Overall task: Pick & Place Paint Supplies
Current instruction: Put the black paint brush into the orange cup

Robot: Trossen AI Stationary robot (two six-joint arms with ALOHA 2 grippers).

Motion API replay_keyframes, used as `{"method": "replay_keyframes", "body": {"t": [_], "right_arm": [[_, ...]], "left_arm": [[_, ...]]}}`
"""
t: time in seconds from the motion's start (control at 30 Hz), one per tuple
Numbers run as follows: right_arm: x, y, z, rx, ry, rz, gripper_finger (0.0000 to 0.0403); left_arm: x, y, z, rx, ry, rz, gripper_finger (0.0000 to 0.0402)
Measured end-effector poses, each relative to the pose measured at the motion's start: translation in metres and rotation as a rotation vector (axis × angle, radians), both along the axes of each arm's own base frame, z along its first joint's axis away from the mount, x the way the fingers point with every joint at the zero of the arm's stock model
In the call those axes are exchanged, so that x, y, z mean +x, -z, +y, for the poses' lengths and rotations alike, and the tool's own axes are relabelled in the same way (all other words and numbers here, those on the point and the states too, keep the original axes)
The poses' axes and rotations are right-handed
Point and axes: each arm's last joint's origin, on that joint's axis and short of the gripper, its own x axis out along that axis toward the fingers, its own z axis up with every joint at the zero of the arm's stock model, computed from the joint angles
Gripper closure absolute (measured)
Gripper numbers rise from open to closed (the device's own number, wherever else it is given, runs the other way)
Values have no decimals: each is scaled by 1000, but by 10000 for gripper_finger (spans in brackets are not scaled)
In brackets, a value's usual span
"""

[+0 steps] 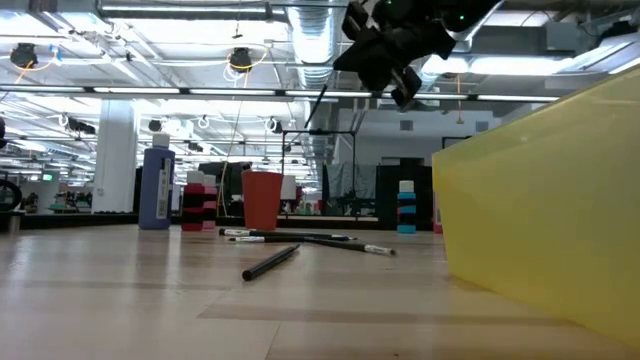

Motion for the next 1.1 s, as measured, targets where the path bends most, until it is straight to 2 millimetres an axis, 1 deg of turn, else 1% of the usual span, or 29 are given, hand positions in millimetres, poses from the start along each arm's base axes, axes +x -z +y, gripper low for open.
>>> {"method": "replay_keyframes", "body": {"t": [0.13,0.23,0.33,0.5,0.7,0.83,1.0,1.1], "right_arm": [[12,6,-7,73,46,-25,403],[32,14,-9,108,45,-98,403],[49,28,-10,163,46,-112,403],[74,39,-12,174,23,-103,403],[104,45,-27,165,8,-136,403],[113,52,-41,169,20,-133,403],[110,57,-50,175,40,-84,403],[105,55,-52,165,41,-69,403]], "left_arm": [[-2,-1,-1,3,0,-10,190],[-6,-3,-2,8,0,-24,190],[-10,-4,-3,12,0,-38,190],[-21,-7,-7,23,0,-70,190],[-30,-10,-10,33,0,-101,190],[-32,-10,-10,35,0,-107,190],[-32,-10,-11,37,8,-106,190],[-32,-10,-11,37,9,-106,190]]}}
